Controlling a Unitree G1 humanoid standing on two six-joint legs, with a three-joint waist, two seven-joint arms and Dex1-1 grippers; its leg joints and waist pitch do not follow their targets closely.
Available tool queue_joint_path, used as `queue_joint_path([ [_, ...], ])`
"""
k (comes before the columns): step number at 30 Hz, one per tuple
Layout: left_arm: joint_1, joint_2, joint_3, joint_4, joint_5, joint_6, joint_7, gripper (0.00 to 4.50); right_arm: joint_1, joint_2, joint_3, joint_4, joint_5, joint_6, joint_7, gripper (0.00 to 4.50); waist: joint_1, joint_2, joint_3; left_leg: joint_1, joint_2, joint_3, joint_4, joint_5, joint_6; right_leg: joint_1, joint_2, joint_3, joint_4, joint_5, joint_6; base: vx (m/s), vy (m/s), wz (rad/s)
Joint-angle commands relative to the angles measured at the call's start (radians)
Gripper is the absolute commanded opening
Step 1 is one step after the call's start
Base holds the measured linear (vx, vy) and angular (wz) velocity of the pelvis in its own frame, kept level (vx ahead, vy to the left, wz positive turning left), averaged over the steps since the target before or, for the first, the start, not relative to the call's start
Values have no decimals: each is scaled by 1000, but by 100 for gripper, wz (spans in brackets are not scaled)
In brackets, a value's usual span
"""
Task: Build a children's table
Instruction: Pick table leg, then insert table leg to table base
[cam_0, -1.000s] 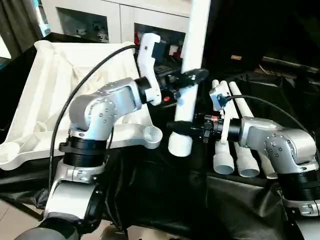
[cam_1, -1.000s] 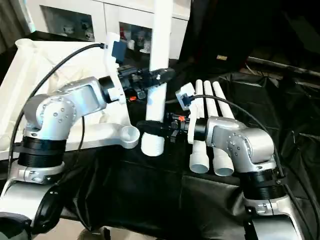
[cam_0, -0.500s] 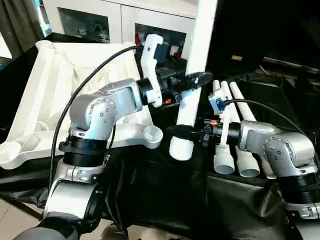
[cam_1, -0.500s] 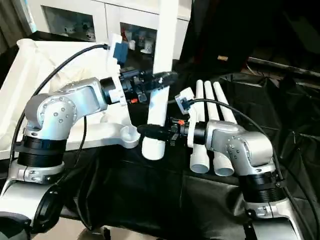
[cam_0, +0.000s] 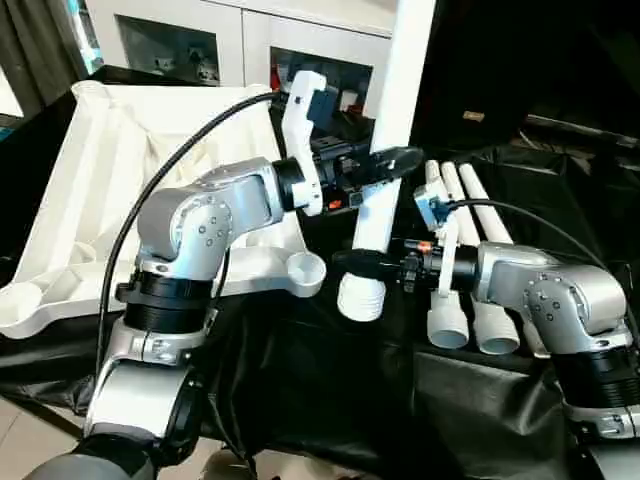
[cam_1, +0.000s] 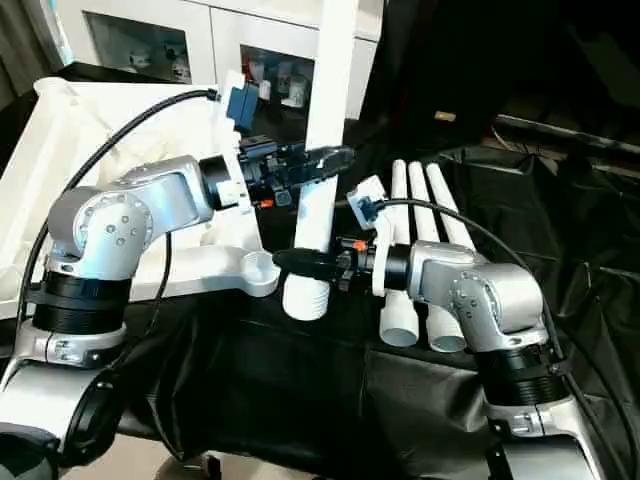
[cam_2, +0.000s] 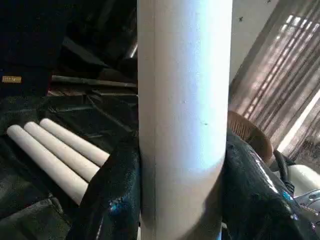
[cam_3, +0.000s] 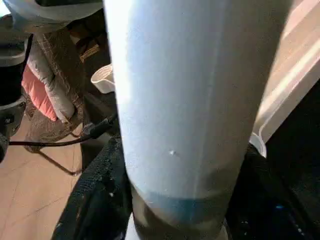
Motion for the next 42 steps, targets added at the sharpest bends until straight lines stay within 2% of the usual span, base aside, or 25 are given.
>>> queue_joint_path([
  [1,-35,-7,2,-15,-8,-4,-7,180,12,-14,-5,-10,-5,5,-2,196,3,11,-85,19,56,-20,-58,-59,-16,57,-90,51,-69,24,-225,0,0,0],
  [5,-37,-7,-2,-11,10,-24,3,180,12,-9,-9,-10,-5,0,-7,192,3,11,-85,19,56,-19,-58,-58,-15,56,-90,52,-70,26,-223,0,0,0],
  [6,-37,-7,-2,-9,9,-21,2,215,11,-7,-10,-9,-6,-2,-9,190,3,11,-85,18,55,-20,-58,-56,-15,57,-90,52,-69,28,-223,0,0,0],
  [8,-36,-5,-1,-9,3,-15,-4,250,9,-1,-13,-4,-9,-12,-16,190,3,12,-85,18,55,-20,-58,-55,-14,56,-90,52,-69,31,-225,0,0,0],
  [10,-28,-12,12,-14,-4,-34,-5,250,10,17,-24,2,-14,-40,-31,190,3,14,-86,19,56,-20,-58,-55,-15,55,-90,51,-68,34,-227,0,0,0],
  [12,-26,-22,28,-14,-3,-61,6,276,11,31,-33,7,-18,-59,-47,190,2,14,-85,20,57,-20,-59,-60,-17,54,-90,51,-69,34,-231,0,0,0],
  [13,-25,-53,91,-4,0,-158,48,288,10,74,-64,23,-30,-103,-106,190,1,14,-85,18,57,-21,-58,-61,-19,55,-93,51,-71,42,-239,0,0,0],
  [15,-24,-58,120,-1,-3,-199,58,289,7,102,-85,37,-39,-129,-151,190,2,12,-87,20,56,-21,-58,-66,-22,56,-94,51,-70,39,-240,0,0,0],
  [17,-20,-53,141,-5,0,-231,64,289,4,125,-101,51,-49,-157,-187,190,1,16,-86,20,55,-21,-60,-75,-26,56,-91,50,-70,24,-230,0,0,0],
  [19,11,16,152,-34,37,-291,24,289,-1,160,-108,85,-108,-281,-247,190,-2,20,-86,22,56,-22,-63,-83,-42,50,-91,49,-71,8,-211,0,0,0],
  [20,14,23,151,-37,40,-294,18,289,0,162,-108,87,-113,-292,-250,190,-2,20,-86,22,56,-22,-63,-83,-42,50,-91,49,-71,8,-211,0,0,0],
  [21,33,72,128,-50,68,-301,-23,289,-1,166,-104,98,-128,-322,-256,190,-5,18,-86,22,56,-22,-66,-86,-49,51,-90,49,-69,-3,-194,0,0,0],
  [23,109,233,16,-92,153,-317,-189,289,-10,170,-106,143,-158,-361,-285,190,-8,21,-84,24,56,-24,-69,-81,-47,46,-88,49,-67,-17,-173,0,0,0],
  [26,138,289,-32,-100,197,-344,-243,289,-15,173,-109,161,-170,-373,-297,190,-12,27,-84,31,56,-21,-71,-84,-60,39,-83,49,-68,-28,-163,0,0,0],
  [27,211,438,-168,-110,298,-398,-377,289,-24,175,-108,186,-193,-408,-310,190,-9,24,-82,33,57,-16,-72,-98,-68,37,-83,50,-67,-18,-178,0,0,0],
  [29,241,503,-230,-109,338,-416,-434,289,-25,175,-106,194,-197,-419,-310,190,-13,25,-77,25,55,-19,-81,-130,-72,38,-83,51,-67,-86,-151,0,0,0],
  [30,254,535,-262,-97,369,-427,-450,289,-24,172,-101,199,-203,-427,-304,190,-14,25,-78,33,57,-17,-79,-141,-84,34,-85,53,-69,-95,-149,0,0,0],
  [31,260,559,-290,-70,401,-450,-464,289,-21,167,-93,208,-215,-441,-299,190,-10,28,-76,33,56,-17,-79,-146,-85,31,-86,53,-73,-103,-150,0,0,0],
  [33,259,575,-323,-15,449,-496,-474,289,-16,160,-81,219,-230,-456,-287,190,-8,26,-76,35,56,-16,-81,-166,-92,30,-87,54,-76,-126,-147,0,0,0],
  [35,257,576,-342,34,490,-553,-490,289,-14,161,-77,226,-236,-468,-279,190,-8,30,-78,33,56,-19,-81,-172,-96,33,-90,54,-73,-125,-152,0,0,0],
  [36,256,576,-348,52,504,-578,-497,262,-13,162,-77,227,-237,-471,-278,190,-8,29,-78,32,58,-20,-82,-174,-97,34,-92,54,-73,-118,-157,0,0,0],
  [38,233,561,-378,150,575,-650,-503,255,-11,161,-77,236,-246,-489,-270,190,-8,31,-78,34,56,-18,-80,-179,-95,30,-90,55,-75,-111,-160,0,0,0],
  [39,224,562,-388,173,581,-673,-501,249,-11,161,-76,240,-248,-494,-269,190,-8,30,-80,32,56,-19,-80,-177,-98,35,-92,55,-71,-102,-163,0,0,0],
  [41,203,555,-396,214,576,-678,-500,222,-9,159,-73,241,-252,-500,-266,190,-8,30,-82,32,56,-19,-79,-169,-97,34,-91,53,-68,-75,-174,0,0,0],
  [42,190,552,-400,240,578,-682,-505,215,-7,159,-72,240,-254,-503,-263,190,-8,37,-83,32,57,-21,-78,-161,-96,35,-92,52,-63,-45,-187,0,0,0],
])
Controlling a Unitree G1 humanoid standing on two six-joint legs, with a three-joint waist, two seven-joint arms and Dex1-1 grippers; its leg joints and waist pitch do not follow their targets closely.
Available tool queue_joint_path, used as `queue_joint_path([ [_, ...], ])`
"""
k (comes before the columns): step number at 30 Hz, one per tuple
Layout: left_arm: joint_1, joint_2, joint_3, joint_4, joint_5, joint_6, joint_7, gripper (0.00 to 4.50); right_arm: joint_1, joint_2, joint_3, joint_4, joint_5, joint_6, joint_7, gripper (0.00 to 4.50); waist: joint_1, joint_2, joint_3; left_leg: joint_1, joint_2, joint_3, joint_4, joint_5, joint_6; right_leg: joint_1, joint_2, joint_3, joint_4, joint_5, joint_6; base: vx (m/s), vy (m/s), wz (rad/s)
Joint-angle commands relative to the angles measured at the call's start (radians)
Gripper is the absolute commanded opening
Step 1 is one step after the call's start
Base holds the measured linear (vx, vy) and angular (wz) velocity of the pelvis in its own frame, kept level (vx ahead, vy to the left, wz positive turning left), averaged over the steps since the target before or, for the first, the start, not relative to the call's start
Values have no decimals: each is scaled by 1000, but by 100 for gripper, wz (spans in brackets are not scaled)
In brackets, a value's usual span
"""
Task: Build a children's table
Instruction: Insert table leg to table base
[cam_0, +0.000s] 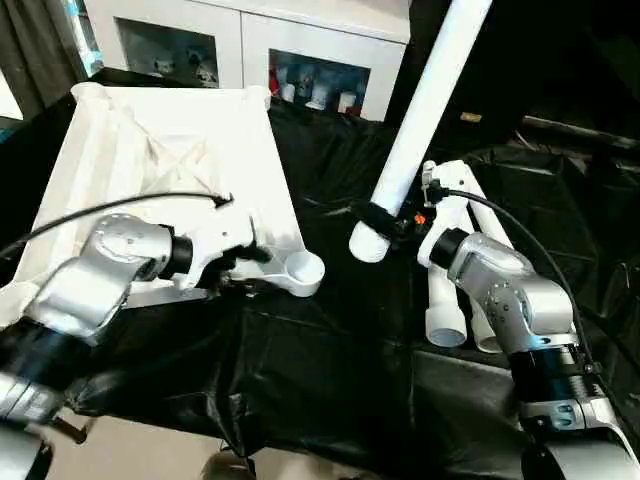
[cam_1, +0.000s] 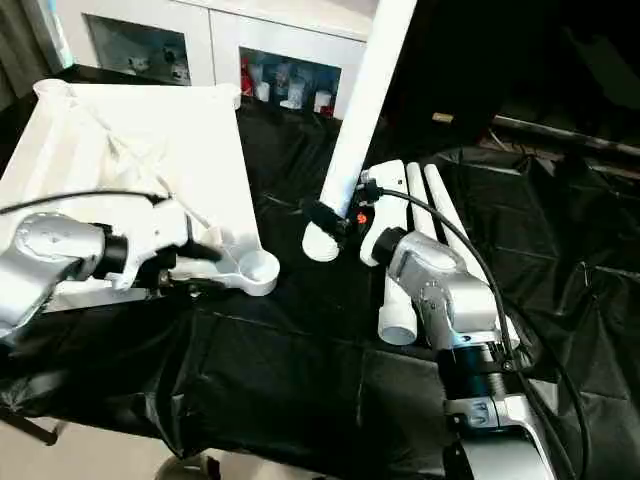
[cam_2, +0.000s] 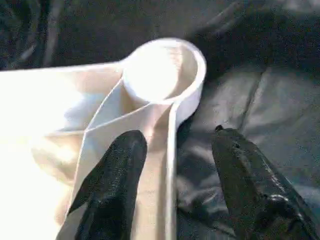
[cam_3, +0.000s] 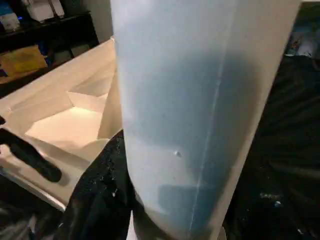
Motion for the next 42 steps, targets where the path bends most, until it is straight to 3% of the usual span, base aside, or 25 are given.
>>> queue_joint_path([
  [1,-49,-8,-27,64,23,-26,-15,215,11,-21,5,-8,-16,-25,12,190,-4,35,-83,29,56,-21,-76,-162,-90,35,-90,52,-65,-36,-191,0,0,0],
  [4,-68,-17,-31,128,50,-54,-42,189,19,-23,9,-10,-20,-34,16,190,-4,35,-85,28,54,-20,-74,-145,-82,38,-90,51,-62,11,-204,0,0,0],
  [8,-80,-26,-35,190,79,-88,-61,160,26,-20,6,-14,-24,-37,18,190,-3,34,-84,29,57,-20,-74,-162,-76,39,-95,52,-64,-10,-216,0,0,0],
  [9,-82,-24,-37,203,75,-84,-79,151,28,-19,5,-18,-25,-37,18,190,-2,50,-83,31,57,-22,-74,-172,-81,37,-96,52,-63,-15,-220,0,0,0],
  [12,-87,-21,-43,220,71,-84,-94,124,30,-18,3,-20,-27,-37,18,190,-4,42,-83,31,59,-22,-76,-191,-86,38,-95,52,-63,-14,-230,0,0,0],
  [25,-82,-37,12,261,57,-99,-116,17,32,-16,9,-20,-30,-39,25,190,-2,38,-82,31,60,-20,-75,-186,-74,37,-97,52,-64,-18,-241,0,0,0],
  [36,-35,-70,53,242,26,-111,-104,0,22,-16,7,-24,-17,-23,43,190,-4,30,-82,28,61,-20,-74,-160,-57,39,-98,52,-63,-13,-238,0,0,0],
  [42,-8,-153,51,198,10,-108,-83,0,14,2,10,-53,47,53,86,190,-1,26,-81,29,62,-18,-73,-160,-40,39,-100,53,-68,-39,-237,0,0,0],
])
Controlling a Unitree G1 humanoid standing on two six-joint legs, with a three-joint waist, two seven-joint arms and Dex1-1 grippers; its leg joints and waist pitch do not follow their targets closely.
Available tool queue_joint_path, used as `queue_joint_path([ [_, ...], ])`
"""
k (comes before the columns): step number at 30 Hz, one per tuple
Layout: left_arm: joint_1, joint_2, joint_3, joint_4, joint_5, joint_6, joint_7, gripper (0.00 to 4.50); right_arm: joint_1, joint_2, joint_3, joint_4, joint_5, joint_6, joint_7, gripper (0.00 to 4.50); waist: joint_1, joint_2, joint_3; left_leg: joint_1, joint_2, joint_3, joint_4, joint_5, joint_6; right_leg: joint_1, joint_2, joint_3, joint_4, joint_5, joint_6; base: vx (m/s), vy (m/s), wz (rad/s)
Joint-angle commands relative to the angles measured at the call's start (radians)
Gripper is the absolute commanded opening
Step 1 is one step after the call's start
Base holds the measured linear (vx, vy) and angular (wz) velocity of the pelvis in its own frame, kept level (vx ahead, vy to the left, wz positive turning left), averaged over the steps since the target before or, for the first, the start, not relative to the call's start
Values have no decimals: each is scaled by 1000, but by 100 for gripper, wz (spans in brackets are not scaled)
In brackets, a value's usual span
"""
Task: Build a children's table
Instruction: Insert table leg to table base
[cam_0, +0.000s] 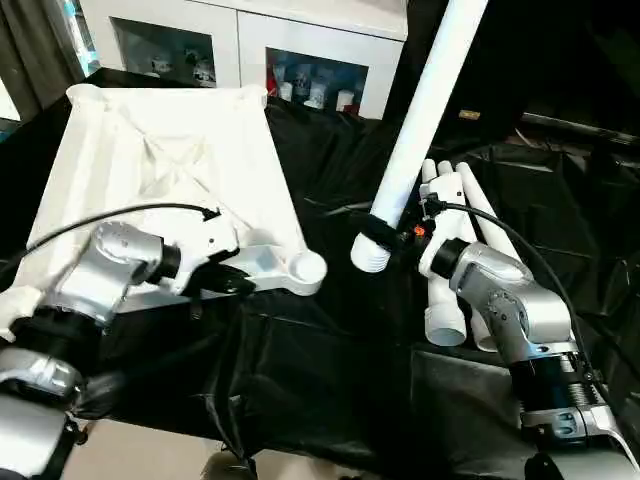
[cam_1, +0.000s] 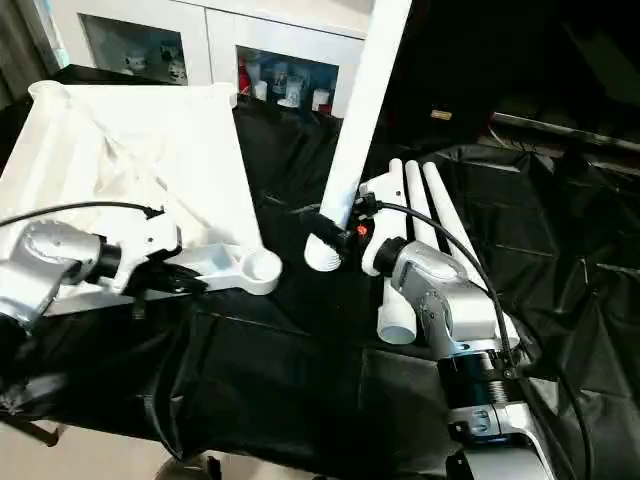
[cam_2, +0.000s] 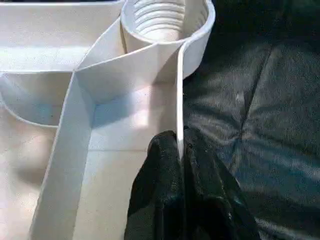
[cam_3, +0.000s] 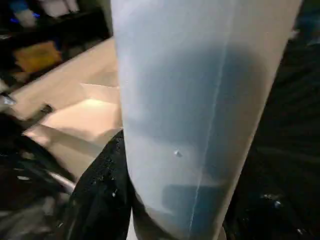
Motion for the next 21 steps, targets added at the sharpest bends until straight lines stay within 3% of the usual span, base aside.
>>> queue_joint_path([
  [1,18,-71,-12,-46,-37,-8,7,0,-17,-6,3,-42,23,32,27,190,-3,22,-82,29,63,-20,-72,-158,-40,39,-100,53,-67,-38,-235,0,0,0],
  [2,18,-71,-12,-46,-37,-8,7,0,-17,-6,3,-42,23,32,27,190,-1,23,-82,30,65,-19,-73,-158,-41,36,-99,52,-67,-38,-235,0,0,0],
  [3,18,-100,-21,-50,-37,-5,15,0,-21,-7,12,-43,20,40,31,190,-1,17,-82,31,64,-17,-72,-159,-40,36,-99,52,-68,-38,-234,0,0,0],
  [9,17,-137,-33,-50,-19,-2,24,0,-37,-11,14,-24,15,44,35,189,4,15,-80,27,62,-18,-73,-165,-47,36,-101,54,-74,-103,-205,0,0,0],
  [13,14,-134,-60,-33,43,-24,31,0,-42,-24,52,-7,-23,51,51,189,2,14,-81,26,62,-18,-72,-150,-41,36,-100,53,-75,-100,-197,0,0,0],
  [19,-7,-114,-89,7,108,-40,53,0,-43,-48,83,9,-51,65,60,189,4,14,-79,31,64,-19,-74,-185,-51,31,-101,54,-81,-139,-191,0,0,0],
  [21,-14,-117,-86,13,109,-42,52,0,-40,-51,86,11,-55,70,65,189,4,9,-78,29,63,-20,-75,-195,-55,33,-103,54,-82,-168,-184,0,0,0],
])
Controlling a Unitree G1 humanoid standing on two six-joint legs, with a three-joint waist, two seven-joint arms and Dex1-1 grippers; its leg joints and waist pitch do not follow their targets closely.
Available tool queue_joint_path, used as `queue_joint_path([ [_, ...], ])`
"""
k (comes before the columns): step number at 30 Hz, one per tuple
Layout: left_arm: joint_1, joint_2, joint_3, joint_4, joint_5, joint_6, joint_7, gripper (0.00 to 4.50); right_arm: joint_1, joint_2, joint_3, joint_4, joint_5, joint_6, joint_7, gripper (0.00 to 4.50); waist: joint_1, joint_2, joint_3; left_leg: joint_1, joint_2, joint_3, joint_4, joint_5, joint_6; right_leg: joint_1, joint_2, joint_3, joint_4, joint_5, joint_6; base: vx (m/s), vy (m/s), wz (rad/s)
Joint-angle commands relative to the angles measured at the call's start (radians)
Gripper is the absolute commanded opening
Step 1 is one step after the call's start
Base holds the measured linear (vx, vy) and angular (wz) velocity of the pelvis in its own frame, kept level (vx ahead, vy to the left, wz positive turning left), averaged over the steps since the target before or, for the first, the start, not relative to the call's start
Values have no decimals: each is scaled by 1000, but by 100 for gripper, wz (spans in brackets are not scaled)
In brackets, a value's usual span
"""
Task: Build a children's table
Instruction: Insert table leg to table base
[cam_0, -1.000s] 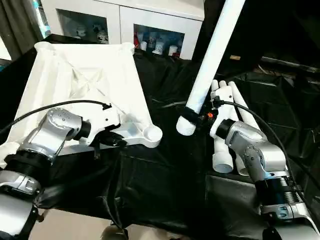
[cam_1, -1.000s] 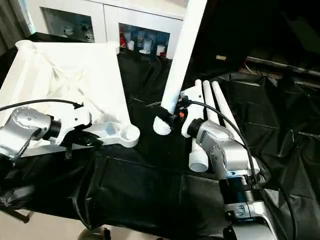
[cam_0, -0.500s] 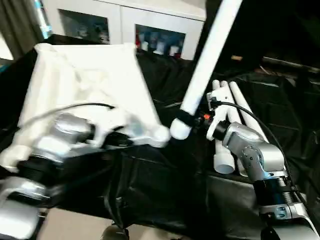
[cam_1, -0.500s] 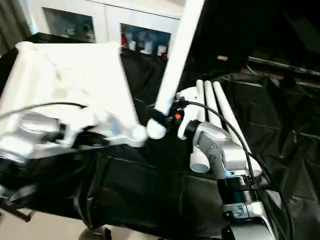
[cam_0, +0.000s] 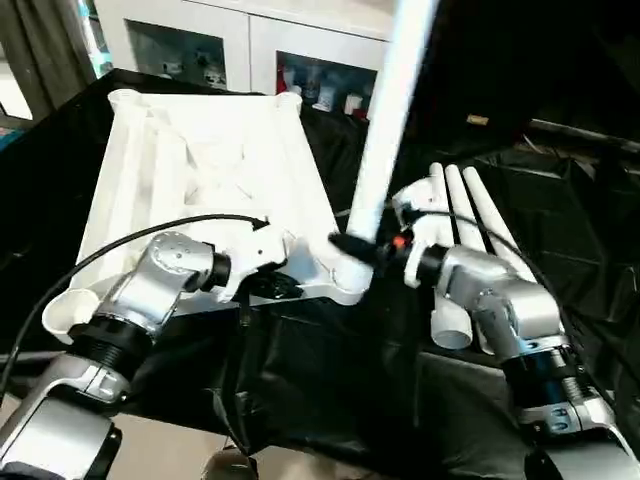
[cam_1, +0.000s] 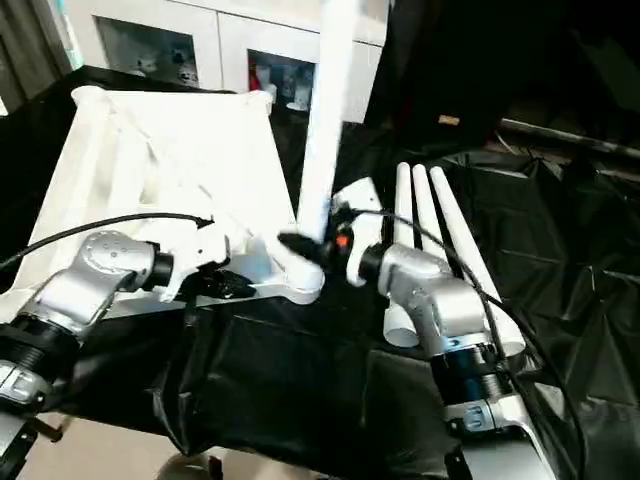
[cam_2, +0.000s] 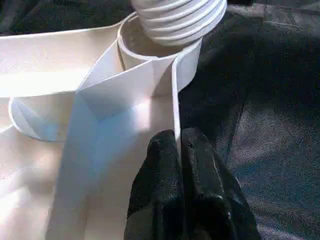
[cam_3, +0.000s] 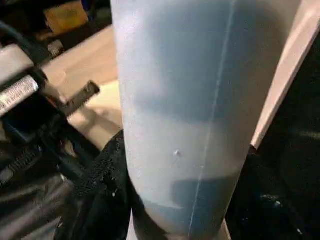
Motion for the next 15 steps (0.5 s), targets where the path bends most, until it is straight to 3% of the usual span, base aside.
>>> queue_joint_path([
  [1,-9,-9,-40,30,51,0,4,0,-13,-15,-2,0,-17,7,10,189,-6,14,-75,27,63,-24,-75,-197,-56,30,-102,55,-84,-183,-180,0,0,0],
  [12,-17,-14,-44,35,55,-8,-21,0,-50,20,-1,109,-41,-51,-4,189,-11,14,-75,29,64,-26,-76,-221,-65,24,-102,53,-87,-208,-185,0,0,0],
  [15,-17,-17,-44,36,58,-9,-25,0,-68,39,-5,153,-50,-68,-7,189,-11,14,-78,28,65,-26,-76,-199,-62,26,-101,52,-81,-165,-192,0,0,0],
])
